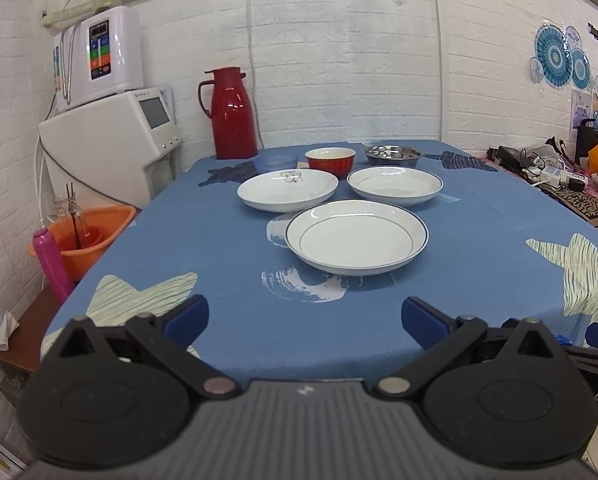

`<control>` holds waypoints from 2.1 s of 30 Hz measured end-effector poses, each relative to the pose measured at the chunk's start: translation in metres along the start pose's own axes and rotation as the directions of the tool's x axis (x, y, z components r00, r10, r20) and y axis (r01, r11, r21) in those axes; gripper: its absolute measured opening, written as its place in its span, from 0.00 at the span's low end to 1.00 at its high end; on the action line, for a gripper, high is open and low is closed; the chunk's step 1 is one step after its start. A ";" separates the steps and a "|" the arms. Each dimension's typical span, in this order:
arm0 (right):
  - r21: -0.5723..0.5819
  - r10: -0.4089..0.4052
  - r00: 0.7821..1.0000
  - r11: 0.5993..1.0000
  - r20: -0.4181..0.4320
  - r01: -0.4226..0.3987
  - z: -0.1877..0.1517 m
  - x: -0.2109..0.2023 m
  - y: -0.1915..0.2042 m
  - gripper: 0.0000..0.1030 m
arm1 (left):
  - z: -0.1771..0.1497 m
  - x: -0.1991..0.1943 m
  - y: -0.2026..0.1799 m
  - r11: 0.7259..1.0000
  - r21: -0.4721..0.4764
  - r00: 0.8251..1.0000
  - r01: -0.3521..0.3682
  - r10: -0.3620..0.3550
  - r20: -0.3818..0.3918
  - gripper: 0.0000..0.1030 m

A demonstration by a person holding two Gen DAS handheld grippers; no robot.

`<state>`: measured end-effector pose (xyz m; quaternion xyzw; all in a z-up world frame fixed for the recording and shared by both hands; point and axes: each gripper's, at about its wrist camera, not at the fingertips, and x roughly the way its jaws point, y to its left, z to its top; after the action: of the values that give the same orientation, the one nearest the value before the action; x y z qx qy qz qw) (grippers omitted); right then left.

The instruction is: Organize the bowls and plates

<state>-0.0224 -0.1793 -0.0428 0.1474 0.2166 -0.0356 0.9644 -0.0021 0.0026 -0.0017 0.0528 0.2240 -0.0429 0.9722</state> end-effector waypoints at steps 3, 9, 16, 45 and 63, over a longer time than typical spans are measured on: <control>0.009 0.000 1.000 1.000 -0.002 0.000 -0.001 0.001 -0.001 0.87 | 0.000 0.000 0.001 1.000 0.002 1.000 0.004 -0.004 -0.004 0.99; 0.023 0.001 1.000 1.000 -0.004 -0.001 -0.001 -0.001 -0.002 0.87 | 0.001 -0.002 0.000 1.000 0.019 1.000 -0.005 0.005 -0.001 0.99; 0.078 0.006 1.000 0.997 -0.012 -0.005 -0.001 -0.001 -0.010 0.87 | 0.002 0.000 0.001 1.000 0.020 1.000 -0.021 0.021 -0.016 0.99; 0.096 0.016 0.999 0.995 -0.049 -0.011 -0.003 0.006 -0.010 0.87 | -0.002 0.002 0.001 0.999 0.039 1.000 -0.020 0.020 0.004 0.99; -0.134 -0.007 0.988 0.991 0.155 0.028 0.052 0.025 0.021 0.88 | 0.036 0.046 0.037 0.998 -0.054 0.999 0.030 -0.032 -0.030 0.99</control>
<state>0.0239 -0.1751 -0.0032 0.0763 0.1443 -0.0406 0.9857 0.0591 0.0318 0.0133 0.0239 0.2408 -0.0510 0.9689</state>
